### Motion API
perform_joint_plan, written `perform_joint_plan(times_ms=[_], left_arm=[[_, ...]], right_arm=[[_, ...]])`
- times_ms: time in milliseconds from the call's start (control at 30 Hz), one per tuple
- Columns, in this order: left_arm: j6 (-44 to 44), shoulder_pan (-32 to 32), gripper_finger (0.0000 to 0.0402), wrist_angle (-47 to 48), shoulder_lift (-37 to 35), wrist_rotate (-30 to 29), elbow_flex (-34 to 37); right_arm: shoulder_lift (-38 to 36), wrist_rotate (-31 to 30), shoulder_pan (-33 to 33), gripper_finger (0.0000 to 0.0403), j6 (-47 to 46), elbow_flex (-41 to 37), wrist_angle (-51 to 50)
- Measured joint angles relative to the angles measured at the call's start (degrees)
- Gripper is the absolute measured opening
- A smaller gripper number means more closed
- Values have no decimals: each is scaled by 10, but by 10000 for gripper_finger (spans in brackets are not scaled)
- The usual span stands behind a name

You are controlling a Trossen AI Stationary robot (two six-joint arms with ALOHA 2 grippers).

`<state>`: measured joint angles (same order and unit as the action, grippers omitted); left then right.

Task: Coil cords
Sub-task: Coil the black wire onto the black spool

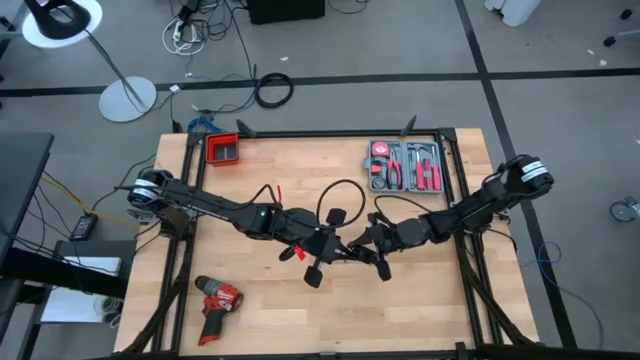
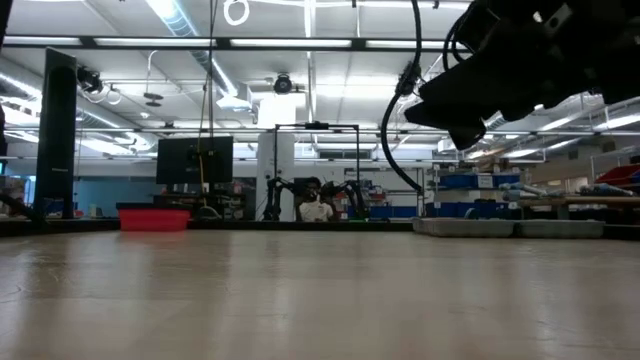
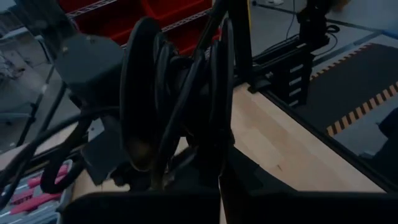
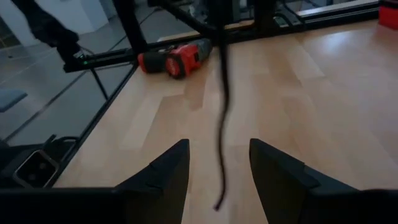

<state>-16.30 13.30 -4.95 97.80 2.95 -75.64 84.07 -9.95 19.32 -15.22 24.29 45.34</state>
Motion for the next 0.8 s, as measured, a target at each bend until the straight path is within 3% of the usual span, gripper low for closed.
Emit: perform_joint_plan(times_ms=[267, 800], left_arm=[[-11, 0, 0, -13, 0, -10, 0], [-13, 0, 0, -16, 0, -23, 0]], right_arm=[[27, 2, -12, 151, 13, 0, 70], [30, 12, -14, 149, 19, 18, 97]])
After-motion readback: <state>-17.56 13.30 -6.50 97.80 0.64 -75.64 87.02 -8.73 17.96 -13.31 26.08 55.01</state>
